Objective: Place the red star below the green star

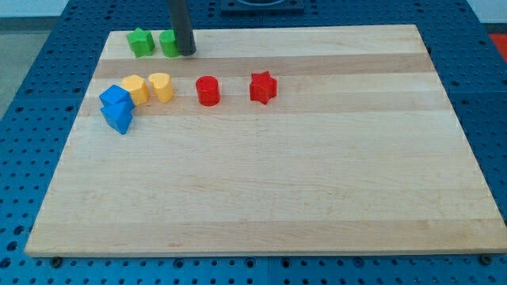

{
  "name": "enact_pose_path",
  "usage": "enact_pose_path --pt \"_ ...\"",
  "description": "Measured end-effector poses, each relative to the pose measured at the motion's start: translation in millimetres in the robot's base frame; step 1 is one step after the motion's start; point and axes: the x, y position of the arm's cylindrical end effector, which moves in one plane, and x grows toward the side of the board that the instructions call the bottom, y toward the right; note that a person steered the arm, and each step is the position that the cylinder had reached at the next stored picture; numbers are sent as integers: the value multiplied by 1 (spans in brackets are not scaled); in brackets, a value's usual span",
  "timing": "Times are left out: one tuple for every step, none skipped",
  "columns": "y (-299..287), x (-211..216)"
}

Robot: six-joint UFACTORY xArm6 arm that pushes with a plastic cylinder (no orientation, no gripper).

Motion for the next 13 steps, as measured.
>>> enact_pose_path --pt "-5 0" --pt "24 7" --pt "82 21" --pt "144 36" --pt "188 70" --pt "224 106" --pt "223 124" --pt "198 124" --pt "174 117" --pt "156 104" --pt "122 102" --pt "93 99" --pt "69 96"
